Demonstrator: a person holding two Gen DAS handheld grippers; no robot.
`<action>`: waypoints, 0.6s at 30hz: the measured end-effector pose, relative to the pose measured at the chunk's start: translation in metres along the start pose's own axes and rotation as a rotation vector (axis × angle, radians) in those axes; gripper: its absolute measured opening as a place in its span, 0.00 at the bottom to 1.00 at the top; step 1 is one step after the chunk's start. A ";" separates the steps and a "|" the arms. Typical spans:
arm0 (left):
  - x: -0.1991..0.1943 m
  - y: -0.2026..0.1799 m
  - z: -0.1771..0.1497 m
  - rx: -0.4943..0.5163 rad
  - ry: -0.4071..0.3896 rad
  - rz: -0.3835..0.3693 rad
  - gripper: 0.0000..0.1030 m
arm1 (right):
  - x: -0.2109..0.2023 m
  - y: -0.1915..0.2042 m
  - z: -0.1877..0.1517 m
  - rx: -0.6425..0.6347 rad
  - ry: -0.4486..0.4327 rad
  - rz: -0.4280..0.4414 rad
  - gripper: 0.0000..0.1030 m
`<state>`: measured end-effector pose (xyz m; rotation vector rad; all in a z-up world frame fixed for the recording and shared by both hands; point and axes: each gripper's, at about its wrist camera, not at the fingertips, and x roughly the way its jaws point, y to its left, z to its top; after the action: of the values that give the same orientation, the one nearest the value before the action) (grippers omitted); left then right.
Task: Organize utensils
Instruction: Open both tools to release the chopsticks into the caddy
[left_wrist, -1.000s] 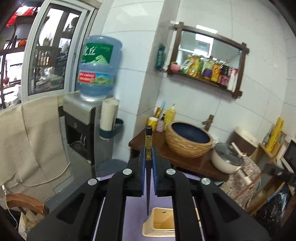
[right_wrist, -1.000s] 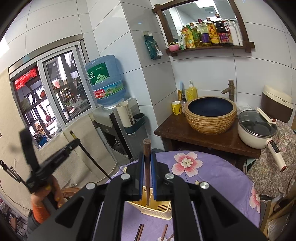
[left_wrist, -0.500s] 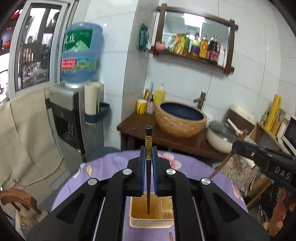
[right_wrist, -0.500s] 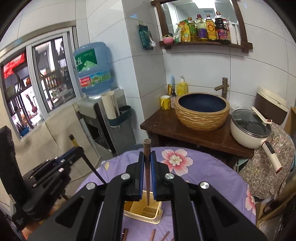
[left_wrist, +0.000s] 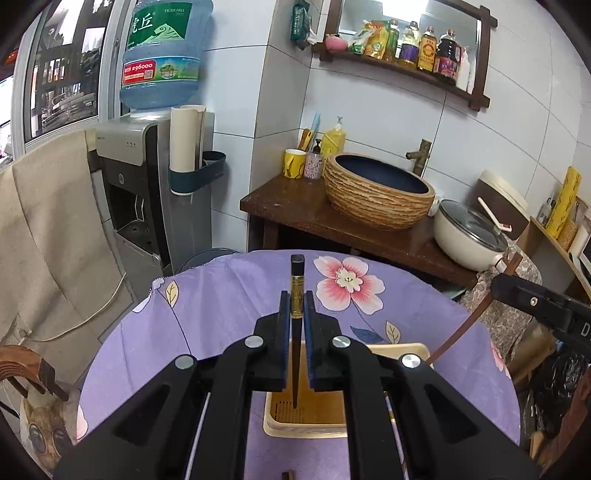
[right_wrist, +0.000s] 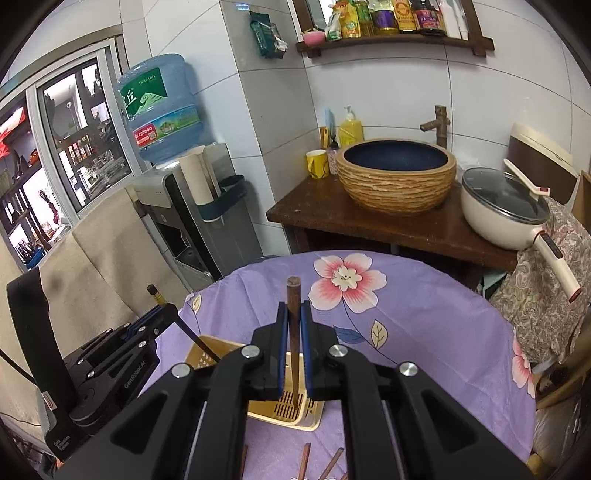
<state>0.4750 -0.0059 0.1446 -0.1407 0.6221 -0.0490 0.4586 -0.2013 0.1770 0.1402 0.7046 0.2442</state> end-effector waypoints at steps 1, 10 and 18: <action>0.001 0.000 -0.002 -0.004 0.000 -0.004 0.07 | 0.001 -0.001 -0.001 0.001 -0.002 -0.002 0.07; -0.024 0.004 -0.012 -0.020 -0.057 -0.077 0.79 | -0.006 -0.019 -0.010 0.084 -0.040 0.025 0.67; -0.078 0.013 -0.068 0.046 -0.065 -0.057 0.95 | -0.042 -0.028 -0.057 0.046 -0.086 -0.018 0.79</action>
<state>0.3715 0.0056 0.1331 -0.1149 0.5517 -0.1138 0.3950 -0.2368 0.1543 0.1870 0.6261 0.2033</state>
